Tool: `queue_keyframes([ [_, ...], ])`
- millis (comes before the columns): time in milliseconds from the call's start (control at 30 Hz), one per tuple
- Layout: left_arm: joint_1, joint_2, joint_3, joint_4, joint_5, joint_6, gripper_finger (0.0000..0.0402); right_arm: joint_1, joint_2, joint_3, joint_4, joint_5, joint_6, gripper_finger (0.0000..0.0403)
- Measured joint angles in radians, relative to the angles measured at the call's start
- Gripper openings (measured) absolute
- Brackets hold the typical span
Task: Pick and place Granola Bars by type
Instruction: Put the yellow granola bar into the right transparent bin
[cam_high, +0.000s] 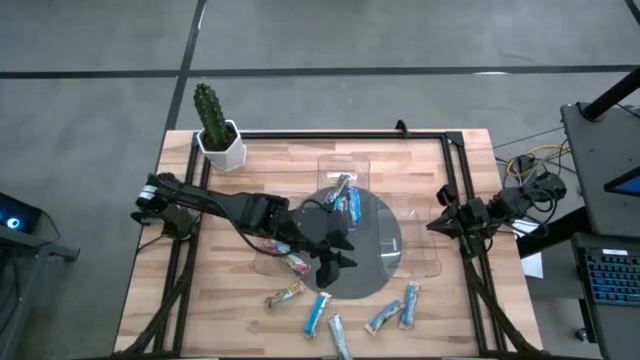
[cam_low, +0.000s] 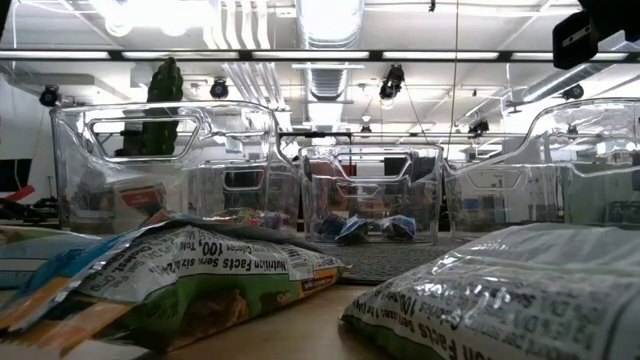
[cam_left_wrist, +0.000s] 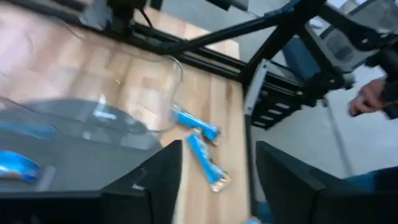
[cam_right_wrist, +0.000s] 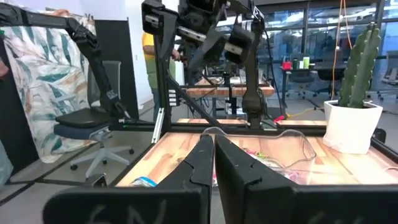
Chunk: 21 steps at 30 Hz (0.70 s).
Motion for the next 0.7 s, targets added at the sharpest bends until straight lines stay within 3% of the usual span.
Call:
queue_keyframes([
  [133,-0.028,-0.031,-0.001,-0.038,-0.079,0.096,0.0114,0.0,-0.001,-0.001,0.001,0.0,0.013,0.0009],
  [300,-0.049,-0.123,-0.017,-0.042,-0.097,0.247,0.0015,0.0,-0.001,-0.001,0.0,0.0,0.03,0.0009],
  [433,-0.042,-0.26,-0.125,-0.031,-0.136,0.306,0.0002,0.0,-0.001,-0.001,0.0,0.001,0.026,0.0009],
  [700,-0.001,-0.677,-0.576,0.201,-0.178,0.271,0.0,0.0,0.0,-0.001,0.002,0.005,0.031,0.0009],
])
